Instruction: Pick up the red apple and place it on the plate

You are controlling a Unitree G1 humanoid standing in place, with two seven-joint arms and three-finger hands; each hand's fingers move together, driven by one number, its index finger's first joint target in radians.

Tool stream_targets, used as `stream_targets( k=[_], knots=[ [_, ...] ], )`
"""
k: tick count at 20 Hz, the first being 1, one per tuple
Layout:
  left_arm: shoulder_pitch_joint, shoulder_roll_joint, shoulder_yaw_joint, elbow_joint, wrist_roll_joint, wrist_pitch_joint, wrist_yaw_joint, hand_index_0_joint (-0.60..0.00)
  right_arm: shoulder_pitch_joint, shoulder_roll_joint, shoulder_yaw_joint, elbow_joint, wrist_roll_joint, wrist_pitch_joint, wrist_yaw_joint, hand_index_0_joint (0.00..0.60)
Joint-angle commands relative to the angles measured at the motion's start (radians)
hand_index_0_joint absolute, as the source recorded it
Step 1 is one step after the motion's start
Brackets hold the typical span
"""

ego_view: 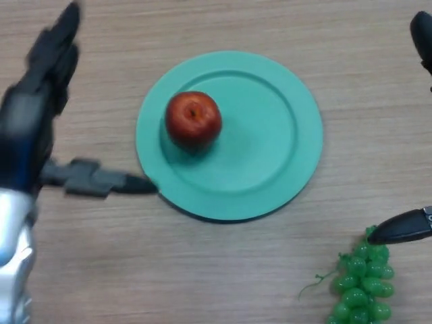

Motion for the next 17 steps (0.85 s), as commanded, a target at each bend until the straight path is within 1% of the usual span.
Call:
stream_targets(
  k=[1, 2, 3, 5, 9, 11, 13, 15, 17],
  knots=[
    [0.047, 0.046, 0.092, 0.006, -0.079, -0.241, -0.026, 0.000, -0.019, -0.025, -0.040, -0.038, 0.028, -0.122, 0.013, 0.000],
    [0.078, 0.046, 0.091, 0.054, -0.034, -0.330, -0.040, 0.000, -0.016, -0.021, -0.027, -0.027, 0.015, -0.138, 0.012, 0.000],
    [0.092, 0.040, 0.094, 0.091, 0.000, -0.382, -0.030, 0.000, -0.003, -0.012, -0.015, -0.016, -0.002, -0.162, 0.021, 0.000],
    [0.102, 0.037, 0.087, 0.115, 0.056, -0.407, -0.005, 0.000, 0.019, 0.005, 0.002, -0.004, -0.027, -0.188, 0.034, 0.000],
    [0.121, 0.025, 0.063, 0.040, 0.124, -0.372, -0.008, 0.000, 0.044, 0.020, 0.011, 0.001, -0.044, -0.206, 0.049, 0.000],
    [0.136, 0.018, 0.058, -0.003, 0.139, -0.341, -0.026, 0.000, 0.048, 0.023, 0.013, 0.004, -0.049, -0.203, 0.053, 0.000],
    [0.148, 0.013, 0.060, -0.021, 0.137, -0.330, -0.043, 0.000, 0.047, 0.023, 0.006, 0.006, -0.039, -0.199, 0.049, 0.000],
    [0.158, 0.005, 0.068, -0.053, 0.085, -0.314, -0.064, 0.000, 0.047, 0.026, 0.028, 0.011, -0.062, -0.212, 0.043, 0.000],
    [0.164, 0.001, 0.072, -0.080, 0.058, -0.296, -0.069, 0.000, 0.049, 0.026, 0.027, 0.009, -0.063, -0.192, 0.052, 0.000]
  ],
)
